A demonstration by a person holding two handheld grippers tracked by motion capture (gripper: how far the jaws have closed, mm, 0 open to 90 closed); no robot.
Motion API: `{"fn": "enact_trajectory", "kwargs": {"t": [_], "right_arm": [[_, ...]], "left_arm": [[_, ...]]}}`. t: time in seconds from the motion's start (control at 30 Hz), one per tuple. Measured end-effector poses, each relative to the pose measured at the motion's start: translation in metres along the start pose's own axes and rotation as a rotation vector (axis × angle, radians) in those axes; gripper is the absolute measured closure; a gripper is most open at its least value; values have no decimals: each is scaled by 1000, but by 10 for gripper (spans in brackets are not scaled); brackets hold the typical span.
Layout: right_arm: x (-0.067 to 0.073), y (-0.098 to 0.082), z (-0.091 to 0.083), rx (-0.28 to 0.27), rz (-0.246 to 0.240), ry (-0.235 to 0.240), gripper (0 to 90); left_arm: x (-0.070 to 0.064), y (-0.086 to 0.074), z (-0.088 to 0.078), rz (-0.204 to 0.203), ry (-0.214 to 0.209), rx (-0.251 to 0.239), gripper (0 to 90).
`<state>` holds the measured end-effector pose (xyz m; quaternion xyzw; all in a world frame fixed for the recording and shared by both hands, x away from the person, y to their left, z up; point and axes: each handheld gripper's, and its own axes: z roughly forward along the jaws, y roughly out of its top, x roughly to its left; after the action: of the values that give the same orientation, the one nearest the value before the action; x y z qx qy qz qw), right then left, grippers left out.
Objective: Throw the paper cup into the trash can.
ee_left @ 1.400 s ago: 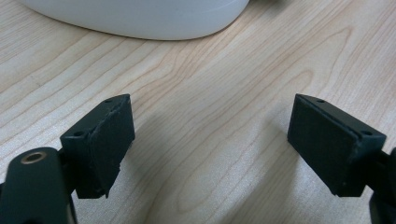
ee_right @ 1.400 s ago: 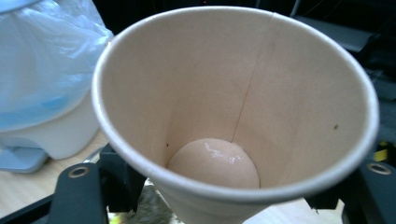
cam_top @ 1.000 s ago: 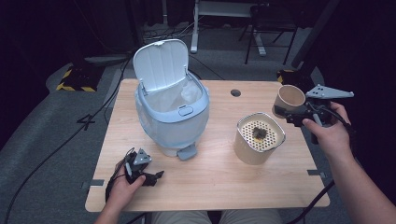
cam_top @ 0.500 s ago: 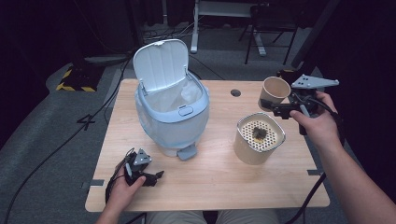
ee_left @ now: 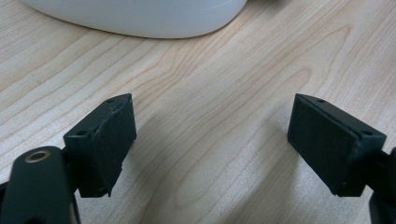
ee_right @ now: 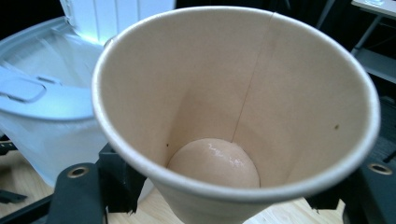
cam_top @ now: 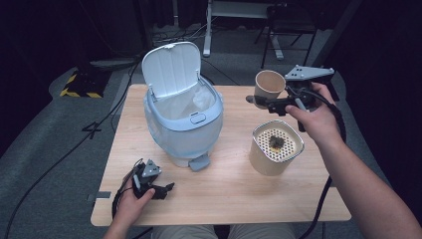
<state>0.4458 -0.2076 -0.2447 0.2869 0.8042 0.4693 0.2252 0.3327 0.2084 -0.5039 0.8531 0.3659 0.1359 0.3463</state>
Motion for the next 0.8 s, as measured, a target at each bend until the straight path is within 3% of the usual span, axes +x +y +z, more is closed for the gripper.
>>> {"fn": "enact_trajectory", "kwargs": {"t": [0.3, 0.57, 0.77, 0.8], "right_arm": [[30, 34, 29, -16, -27, 47, 289], [50, 52, 53, -31, -33, 84, 286], [66, 65, 80, -28, -31, 119, 284], [71, 68, 88, -23, -50, 121, 283]], "left_arm": [[2, 1, 1, 8, -12, 2, 150], [3, 2, 1, 18, -20, 4, 147], [3, 2, 2, 16, -27, 4, 147], [3, 2, 2, 15, -27, 4, 147]]}}
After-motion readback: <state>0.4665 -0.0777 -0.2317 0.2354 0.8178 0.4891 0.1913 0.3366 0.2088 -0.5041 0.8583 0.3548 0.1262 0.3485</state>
